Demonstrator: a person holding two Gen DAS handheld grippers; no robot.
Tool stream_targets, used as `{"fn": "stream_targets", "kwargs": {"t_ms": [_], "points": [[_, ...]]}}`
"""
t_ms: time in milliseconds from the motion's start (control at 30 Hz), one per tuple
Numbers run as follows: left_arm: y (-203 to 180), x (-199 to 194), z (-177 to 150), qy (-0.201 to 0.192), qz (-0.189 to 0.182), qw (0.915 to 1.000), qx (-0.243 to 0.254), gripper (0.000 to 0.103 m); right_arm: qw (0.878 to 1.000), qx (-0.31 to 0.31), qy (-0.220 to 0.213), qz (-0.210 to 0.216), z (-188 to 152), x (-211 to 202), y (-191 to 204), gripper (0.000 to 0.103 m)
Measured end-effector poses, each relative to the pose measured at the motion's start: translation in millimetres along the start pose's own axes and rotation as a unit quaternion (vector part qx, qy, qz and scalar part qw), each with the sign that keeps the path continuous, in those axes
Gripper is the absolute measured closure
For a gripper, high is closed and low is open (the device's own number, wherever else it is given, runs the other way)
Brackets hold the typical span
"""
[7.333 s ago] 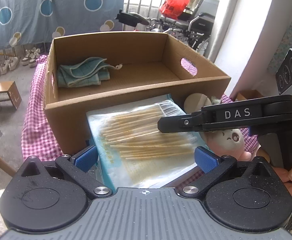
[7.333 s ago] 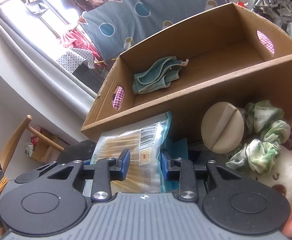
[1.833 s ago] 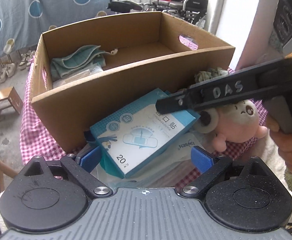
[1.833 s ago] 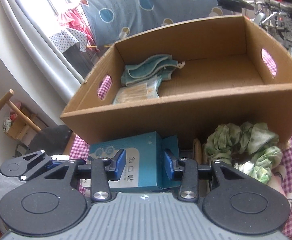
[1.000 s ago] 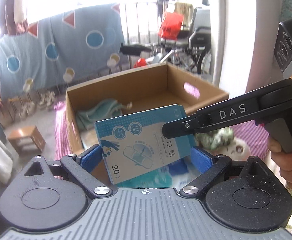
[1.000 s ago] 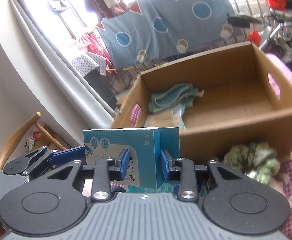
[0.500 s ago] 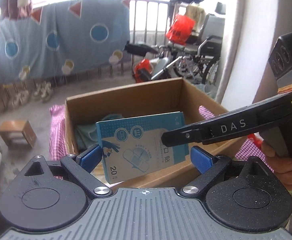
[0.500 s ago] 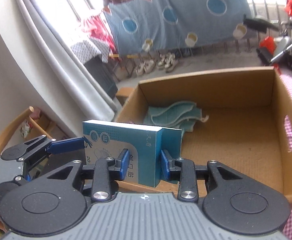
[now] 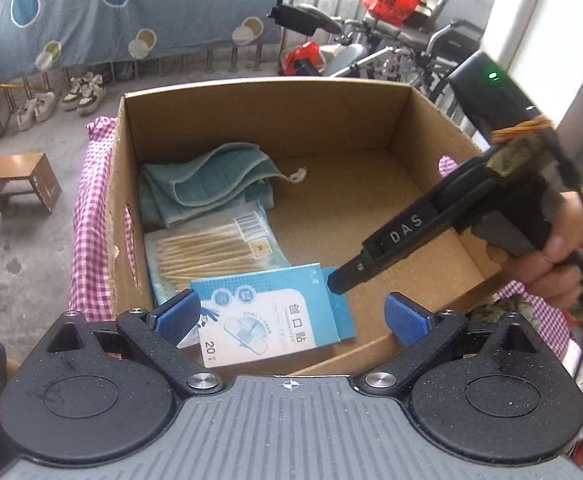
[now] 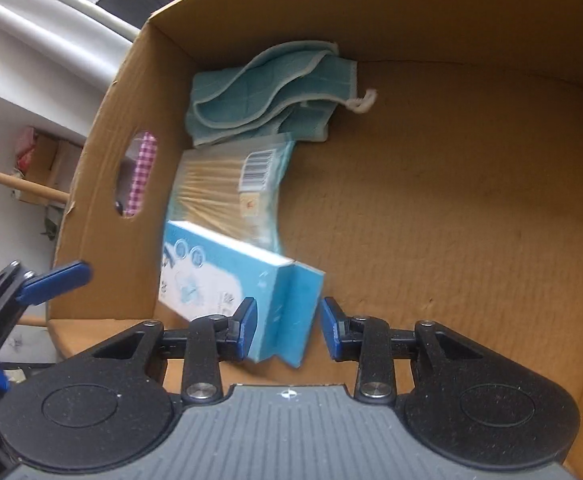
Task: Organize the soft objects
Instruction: 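Carry the bandage box over the cardboard box and lower it inside, then open the right gripper and withdraw it from the cardboard box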
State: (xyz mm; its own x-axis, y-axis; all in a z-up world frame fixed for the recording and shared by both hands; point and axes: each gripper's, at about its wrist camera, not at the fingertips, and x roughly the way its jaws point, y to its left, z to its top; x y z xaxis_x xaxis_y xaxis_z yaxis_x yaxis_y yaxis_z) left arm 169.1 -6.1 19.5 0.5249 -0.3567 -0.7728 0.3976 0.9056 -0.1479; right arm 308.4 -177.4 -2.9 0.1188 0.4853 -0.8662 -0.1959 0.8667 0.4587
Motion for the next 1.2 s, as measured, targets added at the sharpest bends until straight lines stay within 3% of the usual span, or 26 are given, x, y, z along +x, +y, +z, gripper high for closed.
{"fn": "stream_targets", "kwargs": {"t_ms": [367,500,767,967,1200], "points": [[38.5,-43.1,-18.9,-0.061,-0.039,0.9966,-0.040,0.001,1.000,-0.022,0.017,-0.013,35.1,22.6,5.3,0.065],[50.3,-50.5,-29.6,-0.078,-0.028,0.9952,-0.052,0.001,0.998,-0.047,0.025,-0.017,41.4,28.5,19.7,0.065],[63.0,-51.1,-32.7,-0.083,-0.040,0.9936,-0.066,0.001,0.994,-0.096,0.049,-0.022,31.8,41.6,54.6,0.065],[70.2,-47.5,-36.5,-0.075,-0.069,0.9920,-0.075,0.001,0.989,-0.141,0.046,-0.026,30.3,46.3,80.9,0.065],[70.8,-49.5,-44.2,-0.083,-0.070,0.9919,-0.067,0.001,0.986,-0.156,0.045,-0.031,28.4,47.7,94.9,0.065]]}}
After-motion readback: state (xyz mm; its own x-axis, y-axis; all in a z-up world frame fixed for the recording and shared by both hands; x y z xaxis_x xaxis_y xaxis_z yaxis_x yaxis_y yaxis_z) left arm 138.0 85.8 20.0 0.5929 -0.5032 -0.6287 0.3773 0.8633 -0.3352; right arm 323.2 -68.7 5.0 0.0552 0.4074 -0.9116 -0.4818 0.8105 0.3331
